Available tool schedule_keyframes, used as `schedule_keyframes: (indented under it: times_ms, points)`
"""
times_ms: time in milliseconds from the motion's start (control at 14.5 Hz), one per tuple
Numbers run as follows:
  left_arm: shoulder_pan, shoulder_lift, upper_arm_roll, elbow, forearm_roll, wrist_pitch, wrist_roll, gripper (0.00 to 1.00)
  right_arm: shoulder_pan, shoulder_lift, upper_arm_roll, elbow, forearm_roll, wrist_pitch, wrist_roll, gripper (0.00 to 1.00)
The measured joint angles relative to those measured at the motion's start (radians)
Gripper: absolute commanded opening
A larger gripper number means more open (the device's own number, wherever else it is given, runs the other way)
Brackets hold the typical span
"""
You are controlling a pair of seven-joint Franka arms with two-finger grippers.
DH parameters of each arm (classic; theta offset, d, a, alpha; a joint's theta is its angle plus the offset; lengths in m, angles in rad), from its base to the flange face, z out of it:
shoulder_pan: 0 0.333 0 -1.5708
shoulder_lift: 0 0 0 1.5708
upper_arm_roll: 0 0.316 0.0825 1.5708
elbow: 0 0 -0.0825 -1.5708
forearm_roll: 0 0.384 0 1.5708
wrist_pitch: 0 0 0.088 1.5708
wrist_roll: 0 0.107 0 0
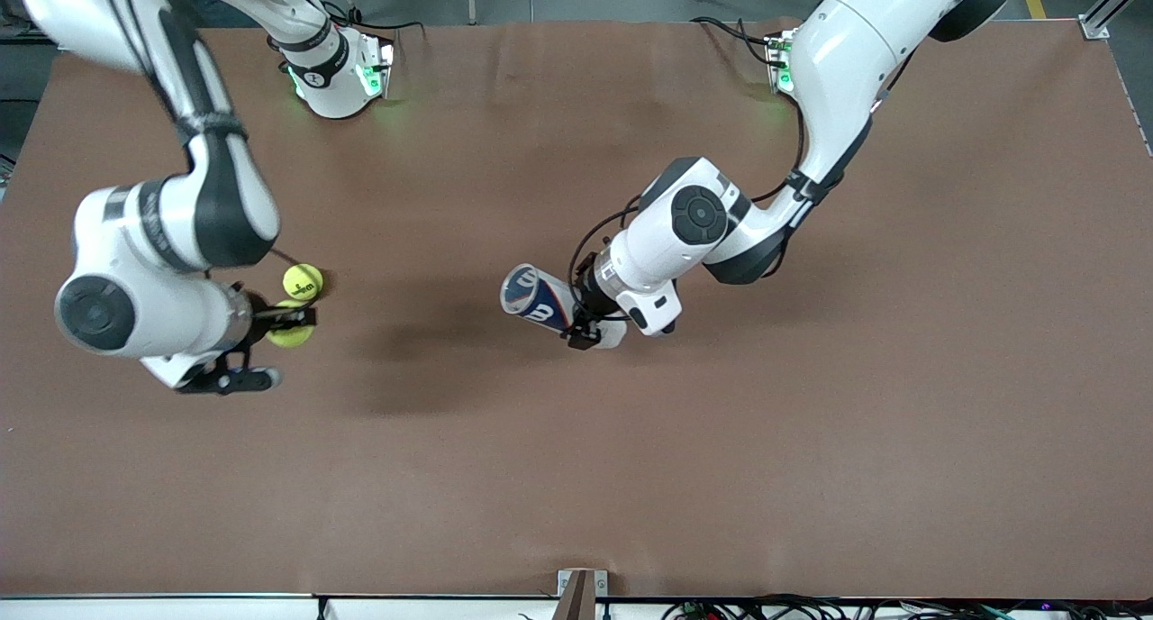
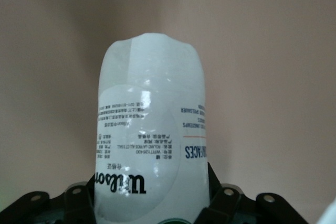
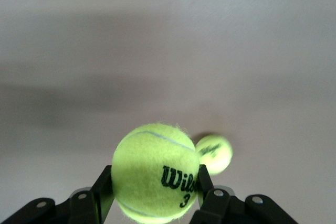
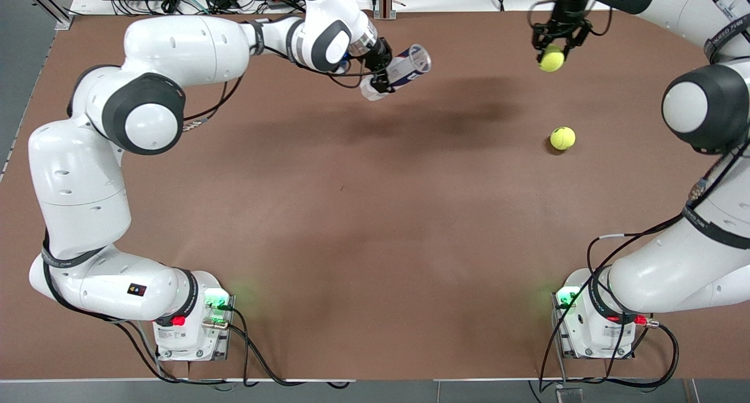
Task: Insert tennis ball vertically with right arm
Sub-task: 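Lift the can with the left gripper while the right gripper brings the ball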
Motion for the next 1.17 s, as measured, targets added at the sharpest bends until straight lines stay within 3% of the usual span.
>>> schedule_keyframes:
  times_ms: [138,276,760,1174]
  points:
    - [-0.015,0.007,0.000,0.001,-0.012,0.068,0.000,0.71,0.096,-0.039,0.004,-0.002,0.039,-0.027,0.135,0.40]
    - [-0.028,0.019,0.000,0.001,-0.020,0.137,0.000,0.71,0.141,-0.055,0.004,-0.005,0.151,-0.029,0.228,0.40]
    - [-0.074,0.080,-0.001,0.001,-0.021,0.283,0.007,0.71,0.141,-0.069,-0.004,-0.004,0.420,-0.016,0.327,0.40]
    - [-0.136,0.145,-0.008,0.018,-0.021,0.335,0.028,0.71,0.154,-0.069,-0.002,0.009,0.459,0.024,0.392,0.40]
